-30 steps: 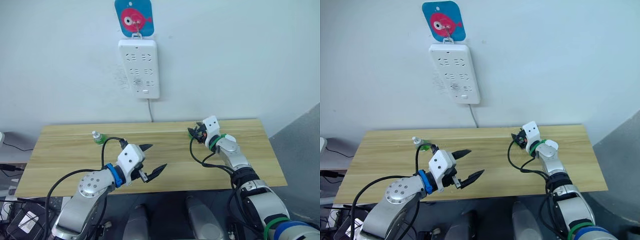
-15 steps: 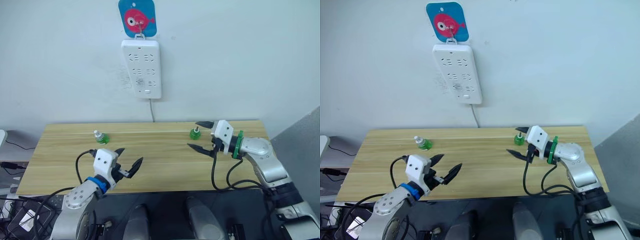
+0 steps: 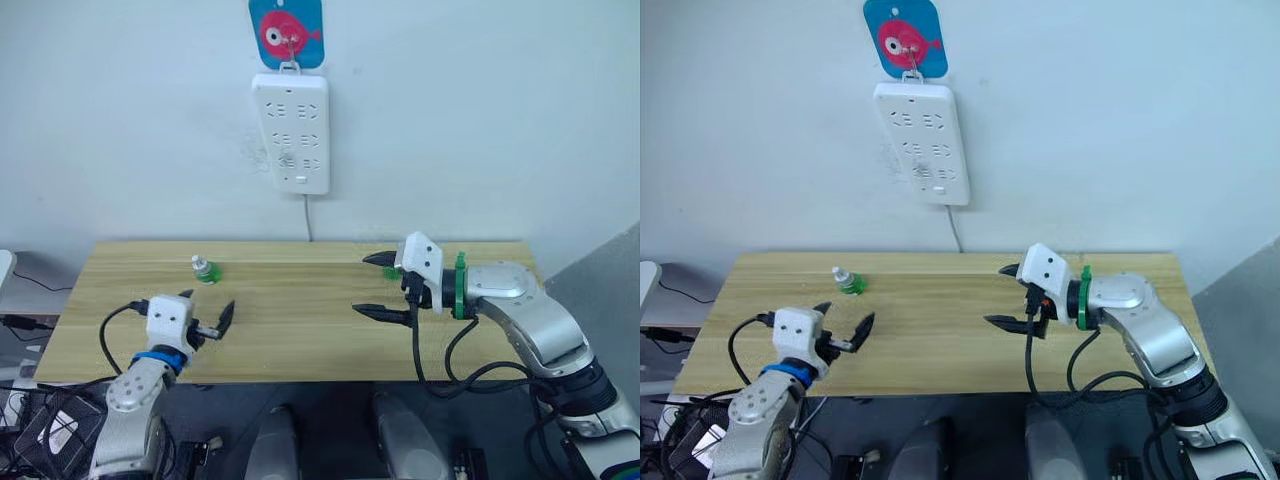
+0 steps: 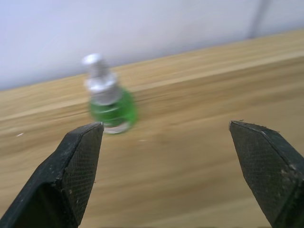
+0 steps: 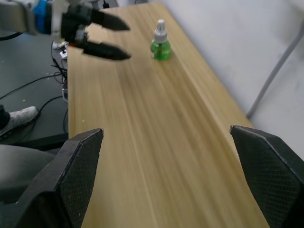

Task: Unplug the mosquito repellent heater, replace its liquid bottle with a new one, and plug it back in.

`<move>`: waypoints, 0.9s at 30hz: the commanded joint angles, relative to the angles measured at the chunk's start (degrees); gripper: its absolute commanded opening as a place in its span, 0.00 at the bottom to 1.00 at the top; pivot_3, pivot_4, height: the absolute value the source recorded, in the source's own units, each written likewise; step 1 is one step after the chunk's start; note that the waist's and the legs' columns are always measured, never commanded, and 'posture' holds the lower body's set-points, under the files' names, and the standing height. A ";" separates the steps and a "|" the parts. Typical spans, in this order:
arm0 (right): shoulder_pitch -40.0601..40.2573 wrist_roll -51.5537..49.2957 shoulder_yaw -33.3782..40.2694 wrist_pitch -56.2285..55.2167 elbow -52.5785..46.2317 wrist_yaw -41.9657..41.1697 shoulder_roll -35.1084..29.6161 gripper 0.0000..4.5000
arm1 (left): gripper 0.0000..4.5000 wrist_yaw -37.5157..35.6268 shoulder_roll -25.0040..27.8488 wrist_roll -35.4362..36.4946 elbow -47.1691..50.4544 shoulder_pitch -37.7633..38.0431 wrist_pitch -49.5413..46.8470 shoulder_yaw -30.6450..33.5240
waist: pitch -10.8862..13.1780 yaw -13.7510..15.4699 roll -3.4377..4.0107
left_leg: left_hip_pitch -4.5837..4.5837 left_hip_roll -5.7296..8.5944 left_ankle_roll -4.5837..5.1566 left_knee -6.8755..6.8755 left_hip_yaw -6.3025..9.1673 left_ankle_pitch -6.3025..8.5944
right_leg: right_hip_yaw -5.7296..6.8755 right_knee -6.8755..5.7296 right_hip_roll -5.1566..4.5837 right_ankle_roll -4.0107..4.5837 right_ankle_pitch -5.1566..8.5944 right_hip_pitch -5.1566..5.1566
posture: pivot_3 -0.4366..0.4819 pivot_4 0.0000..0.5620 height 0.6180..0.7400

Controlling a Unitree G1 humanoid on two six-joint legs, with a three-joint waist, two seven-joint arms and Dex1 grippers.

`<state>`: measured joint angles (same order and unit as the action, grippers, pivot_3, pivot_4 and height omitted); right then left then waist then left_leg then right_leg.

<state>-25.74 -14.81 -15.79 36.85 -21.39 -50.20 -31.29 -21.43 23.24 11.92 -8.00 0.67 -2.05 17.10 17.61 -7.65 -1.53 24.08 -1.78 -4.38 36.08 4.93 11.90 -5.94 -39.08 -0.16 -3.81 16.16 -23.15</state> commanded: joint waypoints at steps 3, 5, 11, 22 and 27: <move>-1.20 -2.33 1.29 6.42 -6.33 2.90 0.49 0.99 | 1.00 1.52 0.85 1.66 -6.28 -4.85 0.75 3.19 | 1.85 0.11 0.02 | 0.08 0.00 0.00 -0.01 -0.01 0.00 | -0.01 -0.01 0.00 0.11 -0.07 -0.08 | 0.29 0.78 1.00; -0.78 -2.97 1.32 8.17 -7.80 3.44 0.40 0.99 | 1.00 2.03 1.16 1.74 -9.31 -6.96 1.27 3.70 | 2.53 0.27 0.00 | 0.13 0.00 0.00 -0.04 0.04 0.01 | 0.05 -0.02 0.00 0.10 -0.07 -0.10 | 0.29 0.80 1.00; -0.04 -5.20 1.16 12.13 -11.42 5.08 0.79 0.99 | 1.00 2.09 2.62 -0.59 -22.88 -16.06 6.57 2.16 | 4.39 0.92 -0.03 | 0.28 0.01 0.00 -0.03 0.14 0.01 | 0.16 -0.02 -0.01 0.10 -0.08 -0.18 | 0.27 0.83 1.00; 0.26 -7.33 1.63 15.32 -13.32 6.67 0.19 0.99 | 1.00 -1.88 2.93 -1.85 -37.19 -25.29 13.44 -0.38 | 5.34 1.22 -0.06 | 0.40 0.04 -0.02 -0.02 0.13 0.00 | 0.18 0.02 -0.07 0.06 -0.08 -0.29 | 0.26 0.86 1.00; 0.16 -8.29 1.64 15.69 -13.52 7.27 0.16 0.99 | 1.00 -1.54 3.62 -2.47 -41.95 -28.70 15.86 -0.62 | 5.44 1.20 -0.07 | 0.40 0.03 -0.03 -0.03 0.13 0.00 | 0.18 0.02 -0.06 -0.17 0.05 -0.31 | 0.26 0.86 1.00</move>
<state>-25.86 -21.68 -14.80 52.63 -32.40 -43.25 -31.04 -23.15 25.95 9.99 -48.83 -28.27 12.53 16.46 23.05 -6.45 -1.60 24.48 -1.75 -4.41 36.05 5.05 11.90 -5.77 -39.04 -0.22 -3.99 16.22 -23.46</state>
